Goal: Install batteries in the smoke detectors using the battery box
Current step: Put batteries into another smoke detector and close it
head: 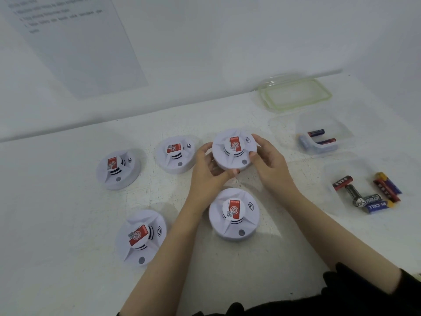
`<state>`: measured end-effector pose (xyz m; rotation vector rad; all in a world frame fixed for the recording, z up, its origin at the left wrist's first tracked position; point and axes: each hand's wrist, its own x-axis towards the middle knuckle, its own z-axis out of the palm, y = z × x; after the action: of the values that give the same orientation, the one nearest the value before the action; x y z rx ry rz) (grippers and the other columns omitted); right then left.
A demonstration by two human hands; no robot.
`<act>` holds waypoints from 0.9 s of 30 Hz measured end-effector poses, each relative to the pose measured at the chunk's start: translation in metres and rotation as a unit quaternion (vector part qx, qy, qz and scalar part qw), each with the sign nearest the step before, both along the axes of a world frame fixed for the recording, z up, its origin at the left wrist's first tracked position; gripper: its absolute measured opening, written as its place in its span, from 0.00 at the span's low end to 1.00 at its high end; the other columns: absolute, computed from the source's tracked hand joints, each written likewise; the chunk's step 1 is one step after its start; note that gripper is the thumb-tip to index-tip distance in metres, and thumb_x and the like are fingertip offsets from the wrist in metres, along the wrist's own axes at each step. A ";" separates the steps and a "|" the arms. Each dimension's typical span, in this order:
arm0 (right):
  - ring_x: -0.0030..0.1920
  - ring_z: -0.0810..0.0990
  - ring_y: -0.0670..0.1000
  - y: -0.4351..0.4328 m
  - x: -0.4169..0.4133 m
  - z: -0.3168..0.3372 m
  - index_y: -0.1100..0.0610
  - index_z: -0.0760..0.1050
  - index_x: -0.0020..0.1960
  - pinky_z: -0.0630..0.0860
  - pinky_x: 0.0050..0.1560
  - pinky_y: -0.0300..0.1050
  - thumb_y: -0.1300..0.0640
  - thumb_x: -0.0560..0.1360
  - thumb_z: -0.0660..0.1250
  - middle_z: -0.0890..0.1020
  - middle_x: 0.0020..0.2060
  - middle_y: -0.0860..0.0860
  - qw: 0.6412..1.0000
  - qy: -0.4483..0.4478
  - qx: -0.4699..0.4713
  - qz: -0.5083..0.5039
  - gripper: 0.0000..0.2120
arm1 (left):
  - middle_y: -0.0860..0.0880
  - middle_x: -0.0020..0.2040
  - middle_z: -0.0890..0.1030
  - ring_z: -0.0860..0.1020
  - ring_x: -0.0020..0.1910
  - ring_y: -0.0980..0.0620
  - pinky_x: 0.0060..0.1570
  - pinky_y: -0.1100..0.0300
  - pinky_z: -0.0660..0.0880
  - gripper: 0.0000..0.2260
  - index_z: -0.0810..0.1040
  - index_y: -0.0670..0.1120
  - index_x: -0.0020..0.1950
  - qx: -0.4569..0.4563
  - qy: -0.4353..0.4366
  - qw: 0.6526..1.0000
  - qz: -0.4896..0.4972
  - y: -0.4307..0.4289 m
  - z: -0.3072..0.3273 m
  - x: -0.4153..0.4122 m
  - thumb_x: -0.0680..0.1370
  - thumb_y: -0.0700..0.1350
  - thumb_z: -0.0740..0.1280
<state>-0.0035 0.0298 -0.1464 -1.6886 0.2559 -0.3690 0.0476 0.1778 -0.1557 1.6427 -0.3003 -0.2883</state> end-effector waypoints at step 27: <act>0.74 0.60 0.54 0.032 0.066 0.035 0.54 0.60 0.74 0.43 0.74 0.58 0.48 0.76 0.64 0.69 0.70 0.52 0.865 0.051 -0.476 0.152 0.29 | 0.47 0.68 0.71 0.68 0.67 0.47 0.60 0.63 0.64 0.32 0.66 0.45 0.73 0.326 -0.163 0.927 0.083 0.064 0.038 0.027 0.71 0.42 0.73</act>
<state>0.0628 0.0616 -0.1117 -2.6855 -0.1647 -0.1616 0.0748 0.2422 -0.1181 2.3695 -0.3314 0.0302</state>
